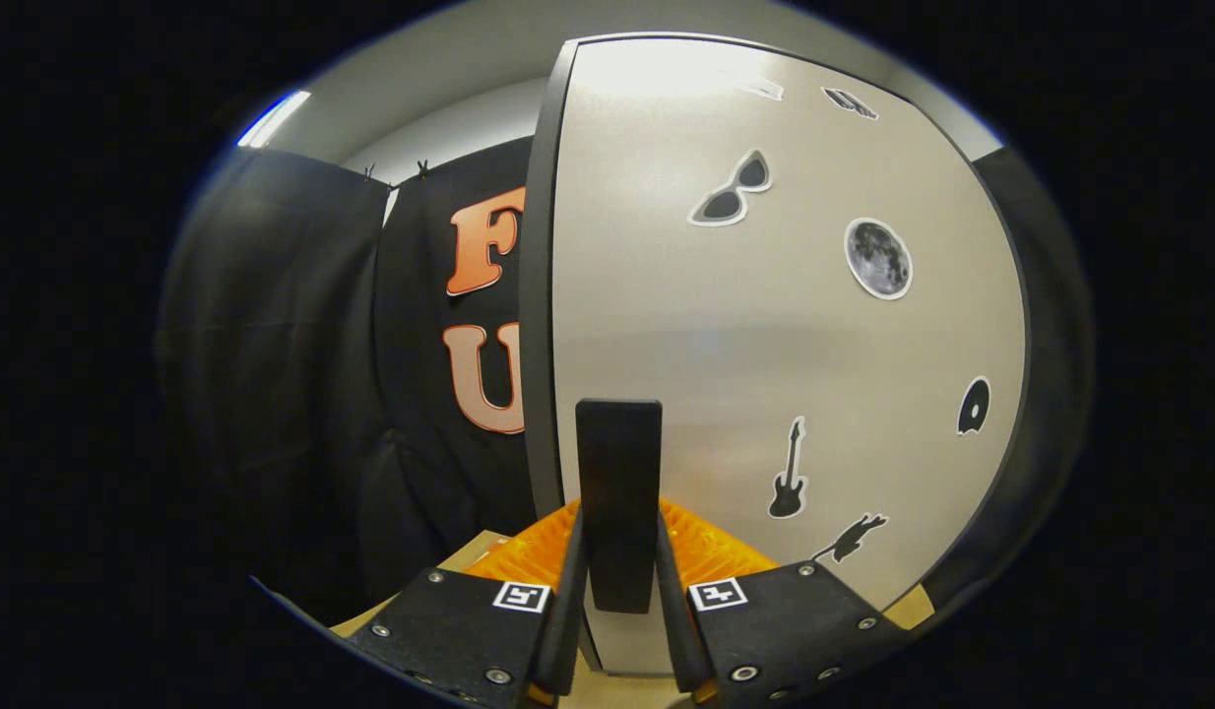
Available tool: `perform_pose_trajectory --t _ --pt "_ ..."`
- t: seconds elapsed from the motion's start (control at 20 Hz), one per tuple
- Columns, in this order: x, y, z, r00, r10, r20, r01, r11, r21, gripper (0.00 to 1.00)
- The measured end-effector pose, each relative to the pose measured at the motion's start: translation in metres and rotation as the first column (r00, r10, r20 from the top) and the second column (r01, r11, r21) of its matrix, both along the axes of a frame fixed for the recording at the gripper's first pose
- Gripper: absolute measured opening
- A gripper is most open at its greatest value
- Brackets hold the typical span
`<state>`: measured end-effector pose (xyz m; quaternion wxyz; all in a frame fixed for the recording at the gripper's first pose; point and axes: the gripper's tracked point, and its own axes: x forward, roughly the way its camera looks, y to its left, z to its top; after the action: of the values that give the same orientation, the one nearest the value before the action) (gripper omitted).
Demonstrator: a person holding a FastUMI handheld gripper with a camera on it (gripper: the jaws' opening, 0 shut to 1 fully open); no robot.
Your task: Open the shoe cabinet door, grab the shoes and put them into the shoe cabinet, then close the shoe cabinet door.
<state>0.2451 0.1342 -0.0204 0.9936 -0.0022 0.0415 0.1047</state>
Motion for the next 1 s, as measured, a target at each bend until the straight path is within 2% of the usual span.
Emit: perform_pose_trajectory --t 0.4,0.7,1.0 --pt "-0.005 -0.002 0.001 1.0 -0.02 -0.002 0.02 1.0 0.02 0.3" --pt "-0.023 -0.011 0.004 0.998 -0.056 0.007 0.056 0.998 0.04 0.3" --pt "-0.046 -0.021 0.007 0.998 -0.058 0.019 0.057 0.997 0.058 0.28"
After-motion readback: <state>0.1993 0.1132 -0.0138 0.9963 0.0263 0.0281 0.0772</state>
